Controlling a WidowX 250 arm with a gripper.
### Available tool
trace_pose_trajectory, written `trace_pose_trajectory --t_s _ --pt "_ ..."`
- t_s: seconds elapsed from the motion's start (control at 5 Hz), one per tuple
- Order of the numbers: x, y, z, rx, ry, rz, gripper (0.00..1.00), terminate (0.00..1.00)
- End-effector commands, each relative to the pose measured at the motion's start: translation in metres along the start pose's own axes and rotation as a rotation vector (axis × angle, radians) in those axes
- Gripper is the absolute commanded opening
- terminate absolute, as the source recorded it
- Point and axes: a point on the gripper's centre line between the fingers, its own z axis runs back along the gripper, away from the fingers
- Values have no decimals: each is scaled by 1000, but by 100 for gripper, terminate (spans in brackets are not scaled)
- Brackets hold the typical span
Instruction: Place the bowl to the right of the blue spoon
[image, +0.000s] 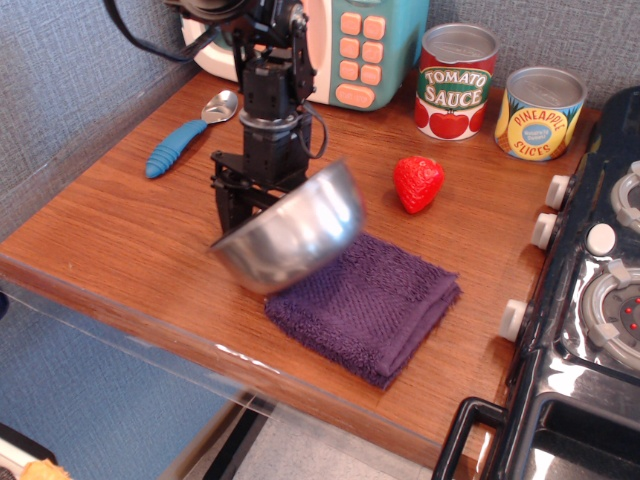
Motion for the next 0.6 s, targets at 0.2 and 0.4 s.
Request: trace_pose_trajectory --t_s 0.2,0.4 --pt "-3 -14 14 26 -70 -72 0 0" --pt "-6 -21 40 2 -171 -98 0 0"
